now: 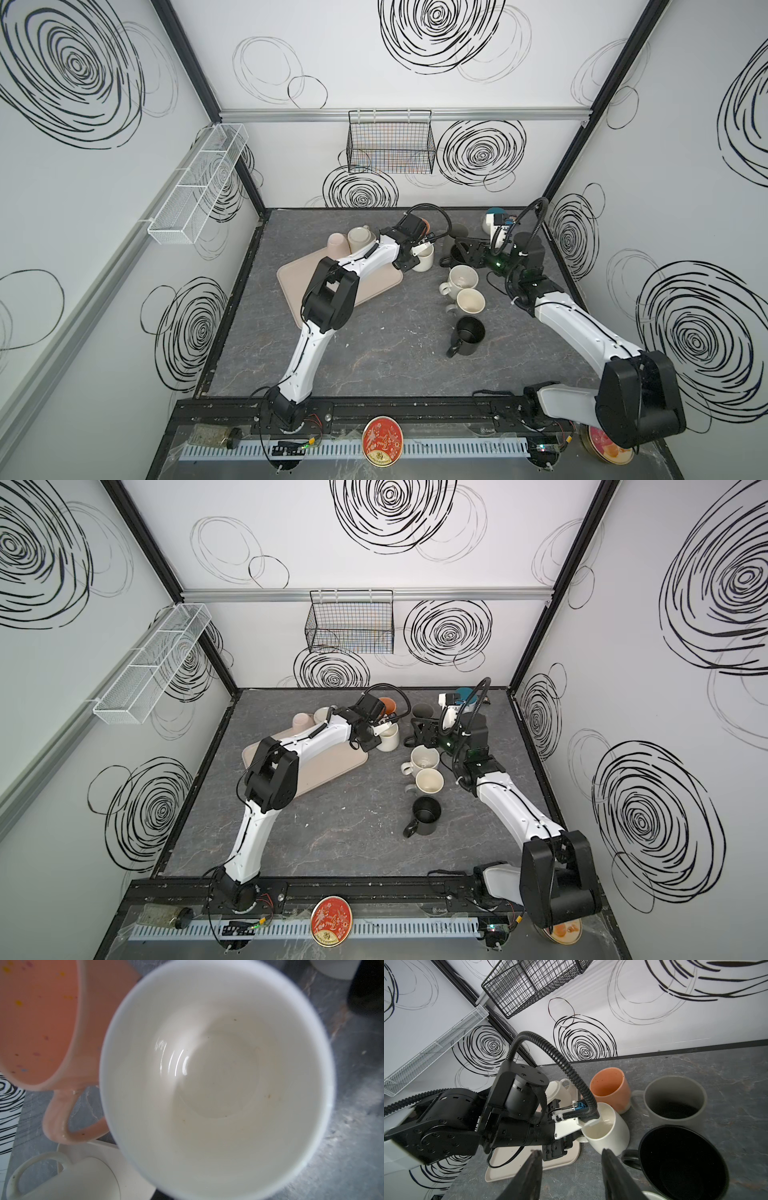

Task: Turn the mug right side up
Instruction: 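Set the upright white mug on the table beside the orange mug with the left gripper, then move the left gripper to the pale-pink mug's handle while the right gripper approaches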

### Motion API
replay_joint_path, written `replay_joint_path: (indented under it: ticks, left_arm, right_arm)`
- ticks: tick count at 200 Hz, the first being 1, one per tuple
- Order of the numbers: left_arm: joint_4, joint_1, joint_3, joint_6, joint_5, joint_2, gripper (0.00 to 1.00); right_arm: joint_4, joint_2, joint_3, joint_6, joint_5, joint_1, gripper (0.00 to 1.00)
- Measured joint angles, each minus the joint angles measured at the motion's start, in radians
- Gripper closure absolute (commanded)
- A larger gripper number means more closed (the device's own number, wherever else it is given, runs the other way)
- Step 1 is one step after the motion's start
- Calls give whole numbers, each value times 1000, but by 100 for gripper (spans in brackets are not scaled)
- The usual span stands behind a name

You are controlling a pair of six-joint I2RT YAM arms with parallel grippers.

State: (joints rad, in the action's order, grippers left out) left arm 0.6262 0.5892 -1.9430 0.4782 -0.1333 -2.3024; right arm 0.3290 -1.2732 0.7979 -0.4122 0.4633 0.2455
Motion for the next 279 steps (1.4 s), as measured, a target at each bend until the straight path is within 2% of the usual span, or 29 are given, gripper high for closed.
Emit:
replay_joint_path:
  ticks: [29, 67, 106, 133, 183, 209, 228, 279]
  left_arm:
    - [-22, -1, -6, -3, -6, 0, 55]
    - [-33, -8, 3, -18, 3, 21, 47]
    - [-86, -39, 100, -58, 37, 158, 38]
    - [-144, -121, 169, -125, 30, 271, 31]
    - [-279, -355, 340, -353, 15, 394, 24]
    - [-299, -465, 357, -447, 62, 377, 24]
    - [-285, -518, 296, -478, 101, 319, 25]
    - [-233, -530, 131, -478, 153, 145, 27]
  right_arm:
    - [-3, -11, 5, -2, 14, 0, 50]
    - [-4, -32, 18, -16, 28, 1, 50]
    - [-13, -66, 50, -22, 22, 34, 50]
    - [-33, -117, 95, -18, 6, 102, 50]
    - [-55, -239, 192, -8, -11, 226, 50]
    - [-68, -298, 241, -5, -13, 266, 50]
    - [-82, -340, 278, -4, -13, 291, 50]
    - [-109, -404, 325, -1, -12, 337, 50]
